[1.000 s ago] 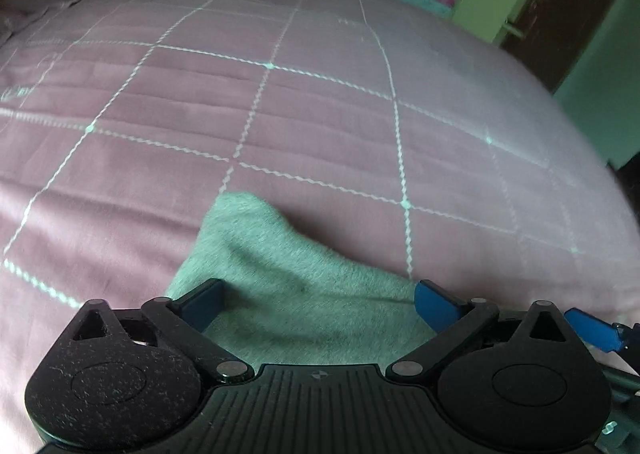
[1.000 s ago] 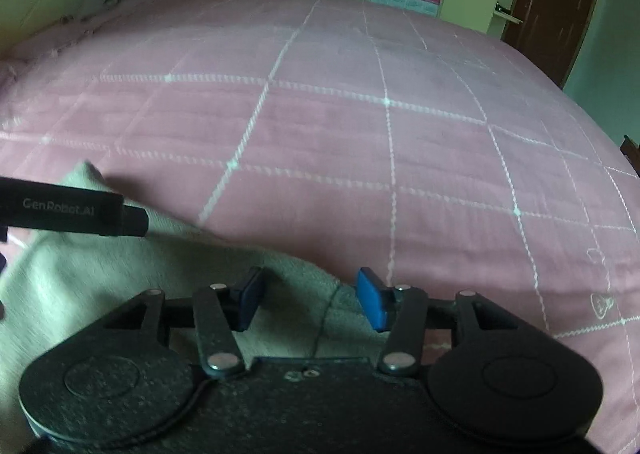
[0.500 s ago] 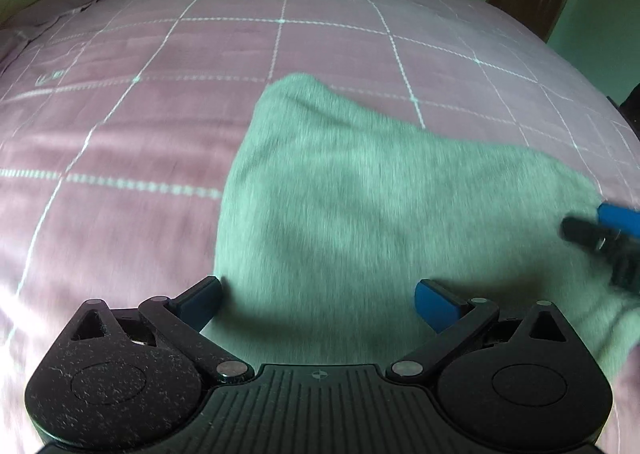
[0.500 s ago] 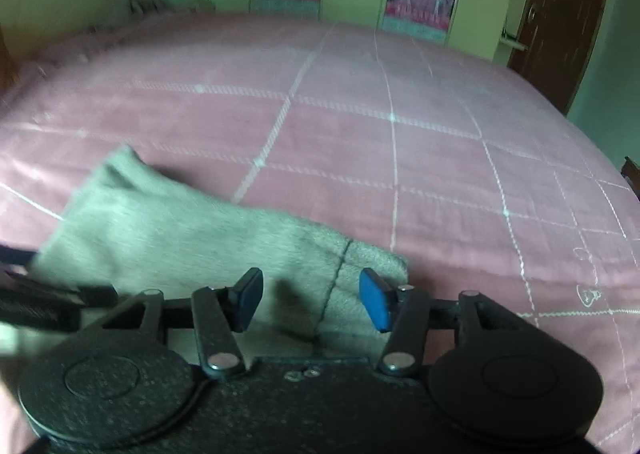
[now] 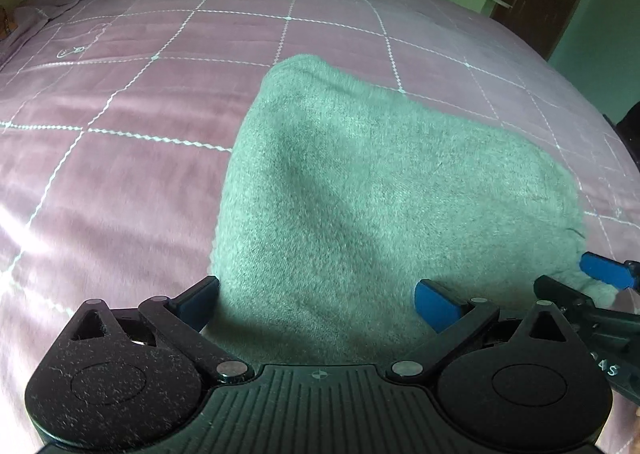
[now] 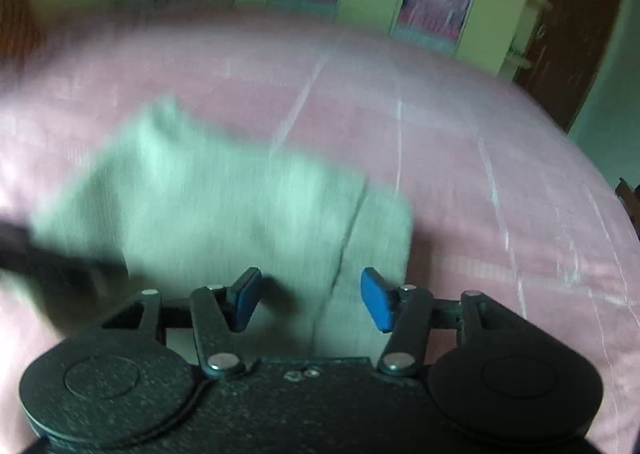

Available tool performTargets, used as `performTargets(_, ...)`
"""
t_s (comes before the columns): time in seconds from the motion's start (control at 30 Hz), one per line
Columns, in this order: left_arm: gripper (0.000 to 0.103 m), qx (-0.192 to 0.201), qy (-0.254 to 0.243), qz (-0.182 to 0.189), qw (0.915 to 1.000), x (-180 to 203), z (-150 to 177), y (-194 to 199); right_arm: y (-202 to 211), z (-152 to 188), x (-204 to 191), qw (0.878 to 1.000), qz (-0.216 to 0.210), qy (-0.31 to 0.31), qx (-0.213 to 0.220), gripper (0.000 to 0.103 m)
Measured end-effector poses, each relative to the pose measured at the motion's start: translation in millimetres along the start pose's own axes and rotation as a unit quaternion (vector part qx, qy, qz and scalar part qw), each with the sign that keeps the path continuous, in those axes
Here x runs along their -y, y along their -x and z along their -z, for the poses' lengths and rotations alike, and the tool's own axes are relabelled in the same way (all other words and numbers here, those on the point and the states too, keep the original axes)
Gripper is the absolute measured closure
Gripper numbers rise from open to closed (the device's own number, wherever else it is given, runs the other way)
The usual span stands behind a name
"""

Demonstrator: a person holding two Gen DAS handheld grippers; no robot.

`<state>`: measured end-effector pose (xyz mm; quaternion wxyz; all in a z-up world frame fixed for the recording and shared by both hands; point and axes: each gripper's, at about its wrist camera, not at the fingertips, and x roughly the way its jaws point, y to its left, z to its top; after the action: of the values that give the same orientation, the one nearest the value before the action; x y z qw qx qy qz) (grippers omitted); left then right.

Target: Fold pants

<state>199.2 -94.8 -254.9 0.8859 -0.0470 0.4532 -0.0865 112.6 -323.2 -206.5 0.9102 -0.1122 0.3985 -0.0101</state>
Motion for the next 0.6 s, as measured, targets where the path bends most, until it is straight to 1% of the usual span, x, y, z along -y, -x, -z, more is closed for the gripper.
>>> performTargets(0.03, 0.002, 0.002, -0.002, -0.001, 1.0, 0, 1, 1, -4, 7, 0, 1.0, 0.005, 0.009, -0.004, 0.047)
performTargets(0.1, 0.002, 0.006, 0.002, 0.003, 1.0, -2, 5, 5, 3, 4, 5, 1.0, 0.01, -0.015, -0.002, 0.047)
performTargets(0.17, 0.002, 0.007, 0.005, 0.005, 1.0, -4, 7, 7, 21, -2, 5, 0.999, 0.005, -0.034, 0.024, 0.049)
performTargets(0.23, 0.002, 0.007, 0.001, 0.002, 1.0, -3, 10, 8, 32, -2, 0, 0.999, 0.006, -0.029, 0.043, 0.049)
performTargets(0.27, 0.002, 0.006, -0.001, 0.002, 1.0, -3, 8, 7, 30, 1, -2, 0.999, 0.004, -0.02, 0.038, 0.049)
performTargets(0.33, 0.002, 0.004, -0.007, -0.004, 1.0, 2, 8, 8, 13, 12, -3, 1.0, 0.009, -0.002, 0.001, 0.048)
performTargets(0.37, 0.002, 0.004, -0.007, -0.005, 1.0, 2, 8, 8, 8, 17, -1, 1.0, 0.007, -0.004, 0.002, 0.047)
performTargets(0.43, 0.002, 0.003, -0.005, -0.007, 1.0, 1, 7, 6, 10, 14, 3, 1.0, 0.002, -0.022, 0.004, 0.046)
performTargets(0.53, 0.002, 0.0, -0.007, -0.012, 0.9999, 3, 7, 7, 16, 12, 9, 1.0, -0.007, -0.029, 0.007, 0.045)
performTargets(0.6, 0.002, -0.001, -0.006, -0.013, 0.9999, 4, 7, 7, 28, 11, 16, 0.998, -0.016, -0.053, 0.034, 0.043)
